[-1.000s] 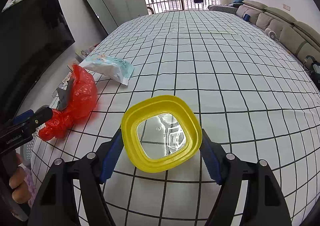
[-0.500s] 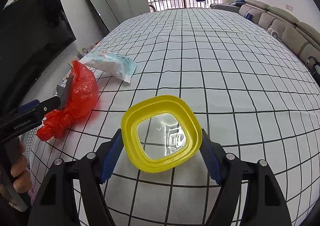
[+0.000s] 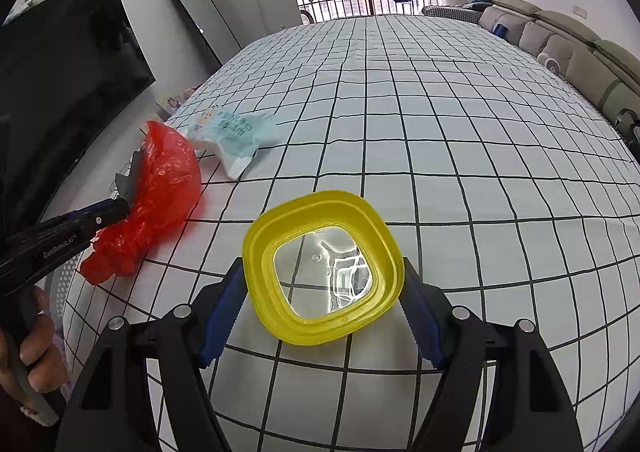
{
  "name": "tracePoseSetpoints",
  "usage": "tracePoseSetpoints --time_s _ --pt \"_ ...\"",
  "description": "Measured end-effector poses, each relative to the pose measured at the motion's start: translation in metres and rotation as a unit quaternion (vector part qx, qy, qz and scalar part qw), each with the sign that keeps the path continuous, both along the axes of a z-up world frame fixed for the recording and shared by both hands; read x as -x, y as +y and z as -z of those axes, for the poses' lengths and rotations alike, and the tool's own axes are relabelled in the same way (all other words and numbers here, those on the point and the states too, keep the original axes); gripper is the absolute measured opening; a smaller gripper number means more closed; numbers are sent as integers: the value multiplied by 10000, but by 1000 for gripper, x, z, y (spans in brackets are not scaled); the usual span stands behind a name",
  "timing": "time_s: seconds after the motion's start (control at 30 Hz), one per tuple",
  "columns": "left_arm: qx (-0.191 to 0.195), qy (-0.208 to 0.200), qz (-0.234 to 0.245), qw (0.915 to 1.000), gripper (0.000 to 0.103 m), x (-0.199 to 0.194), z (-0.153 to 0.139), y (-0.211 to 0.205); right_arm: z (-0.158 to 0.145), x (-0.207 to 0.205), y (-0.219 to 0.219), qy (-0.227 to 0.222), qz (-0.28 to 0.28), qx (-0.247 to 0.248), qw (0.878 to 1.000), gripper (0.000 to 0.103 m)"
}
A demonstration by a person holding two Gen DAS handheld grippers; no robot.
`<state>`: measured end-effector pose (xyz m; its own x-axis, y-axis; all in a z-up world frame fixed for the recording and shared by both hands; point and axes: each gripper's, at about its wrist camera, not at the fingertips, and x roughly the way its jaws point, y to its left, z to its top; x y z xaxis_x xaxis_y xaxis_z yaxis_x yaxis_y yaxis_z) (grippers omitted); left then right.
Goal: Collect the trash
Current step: 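Grasp the grey fabric strip on the red bag with the left tool while the right tool holds the lid, then carry the grey strip and yellow lid over the grey basket and open both tools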
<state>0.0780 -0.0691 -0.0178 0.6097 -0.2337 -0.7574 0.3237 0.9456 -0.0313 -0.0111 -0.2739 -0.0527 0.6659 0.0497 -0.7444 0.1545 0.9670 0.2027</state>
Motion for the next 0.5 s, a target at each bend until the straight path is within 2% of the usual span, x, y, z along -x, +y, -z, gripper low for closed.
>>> tracePoseSetpoints --time_s 0.5 --pt "112 -246 -106 9996 14 20 -29 19 -5 6 3 -31 -64 -71 9999 71"
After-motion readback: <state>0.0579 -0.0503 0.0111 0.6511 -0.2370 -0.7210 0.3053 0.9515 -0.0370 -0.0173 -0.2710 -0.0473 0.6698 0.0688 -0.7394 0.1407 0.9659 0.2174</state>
